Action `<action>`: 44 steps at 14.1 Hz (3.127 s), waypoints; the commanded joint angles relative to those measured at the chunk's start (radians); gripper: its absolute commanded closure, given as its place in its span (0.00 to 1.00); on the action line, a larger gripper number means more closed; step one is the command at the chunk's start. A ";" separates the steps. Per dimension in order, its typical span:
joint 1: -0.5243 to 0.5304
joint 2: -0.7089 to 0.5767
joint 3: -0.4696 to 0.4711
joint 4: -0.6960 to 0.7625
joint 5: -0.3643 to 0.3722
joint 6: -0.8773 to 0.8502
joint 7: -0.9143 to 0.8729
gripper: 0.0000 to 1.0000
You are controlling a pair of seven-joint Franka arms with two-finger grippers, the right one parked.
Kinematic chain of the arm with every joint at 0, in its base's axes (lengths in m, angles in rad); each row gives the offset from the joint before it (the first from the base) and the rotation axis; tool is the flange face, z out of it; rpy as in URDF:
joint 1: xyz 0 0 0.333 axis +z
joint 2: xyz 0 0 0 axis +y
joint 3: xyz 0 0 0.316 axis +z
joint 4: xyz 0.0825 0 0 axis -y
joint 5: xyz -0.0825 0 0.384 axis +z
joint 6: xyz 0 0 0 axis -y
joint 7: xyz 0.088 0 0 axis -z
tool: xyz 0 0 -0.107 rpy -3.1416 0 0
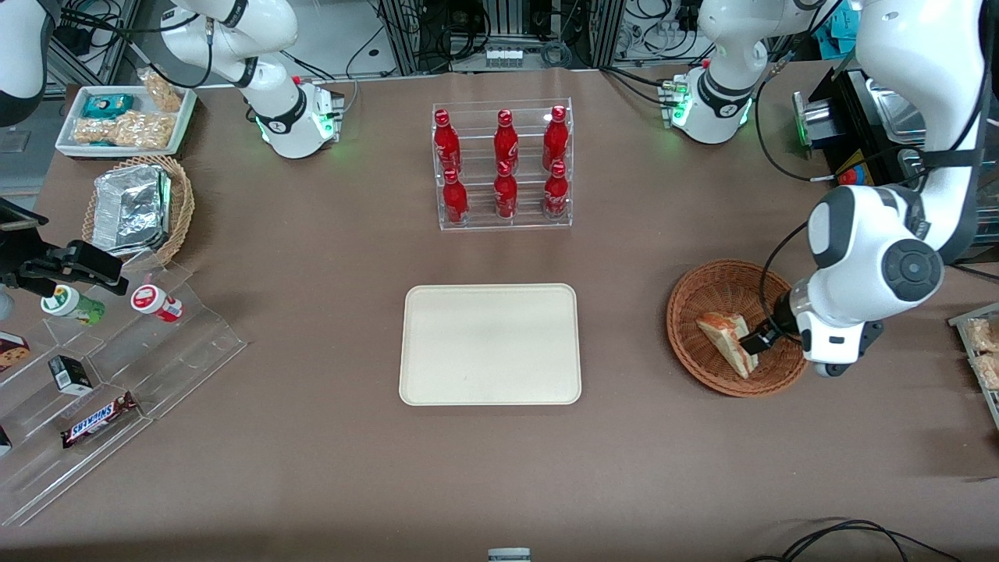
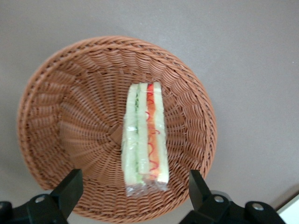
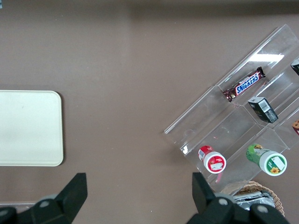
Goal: Place sandwich from basket to tray
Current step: 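Close the left gripper on the sandwich wedge, then lift the sandwich and carry it over the cream tray, lower it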
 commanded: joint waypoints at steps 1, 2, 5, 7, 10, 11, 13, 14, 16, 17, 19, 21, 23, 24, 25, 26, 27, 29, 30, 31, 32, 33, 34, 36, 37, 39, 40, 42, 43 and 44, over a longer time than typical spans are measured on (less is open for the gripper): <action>-0.017 0.016 0.002 -0.051 -0.008 0.080 -0.040 0.00; -0.017 0.021 0.002 -0.061 -0.008 0.103 -0.041 0.00; -0.017 0.054 0.004 -0.068 -0.002 0.145 -0.041 0.00; -0.017 0.074 0.004 -0.076 -0.001 0.183 -0.043 0.00; -0.027 0.091 0.005 -0.136 0.003 0.261 -0.041 0.00; -0.027 0.091 0.005 -0.146 0.001 0.269 -0.043 0.20; -0.027 0.085 0.005 -0.148 0.004 0.243 -0.050 0.85; -0.027 0.078 0.007 -0.138 0.004 0.216 -0.050 0.93; -0.027 0.047 0.008 -0.118 0.009 0.150 -0.050 0.98; -0.029 0.015 0.008 -0.113 0.018 0.092 -0.050 0.99; -0.032 -0.059 0.001 -0.101 0.053 -0.028 -0.050 0.99; -0.119 -0.091 -0.004 -0.050 0.053 -0.152 -0.053 0.99; -0.223 -0.082 -0.007 0.039 0.052 -0.266 -0.092 0.99; -0.284 -0.070 -0.007 0.069 0.050 -0.298 -0.084 0.97; -0.358 -0.041 -0.007 0.096 0.039 -0.294 -0.092 0.96; -0.421 0.002 -0.007 0.146 0.036 -0.289 -0.096 0.96; -0.484 0.063 -0.007 0.222 0.030 -0.289 -0.099 0.95; -0.567 0.171 -0.007 0.348 0.001 -0.285 -0.099 0.93; -0.608 0.238 -0.007 0.426 -0.010 -0.269 -0.099 0.92; -0.657 0.304 -0.007 0.502 -0.010 -0.239 -0.105 0.91; -0.685 0.374 -0.005 0.583 -0.013 -0.208 -0.133 0.91; -0.702 0.453 -0.005 0.678 -0.008 -0.211 -0.170 0.90; -0.736 0.529 0.001 0.764 -0.001 -0.209 -0.182 0.89; -0.748 0.616 0.004 0.864 0.018 -0.205 -0.181 0.86; -0.751 0.625 0.002 0.869 0.047 -0.200 -0.179 0.85; -0.759 0.636 0.002 0.869 0.079 -0.196 -0.173 0.81; -0.759 0.639 0.002 0.869 0.081 -0.196 -0.143 0.80; -0.759 0.640 0.002 0.870 0.081 -0.179 -0.121 0.78; -0.759 0.644 0.002 0.869 0.081 -0.161 -0.119 0.78; -0.759 0.648 0.002 0.869 0.081 -0.151 -0.116 0.78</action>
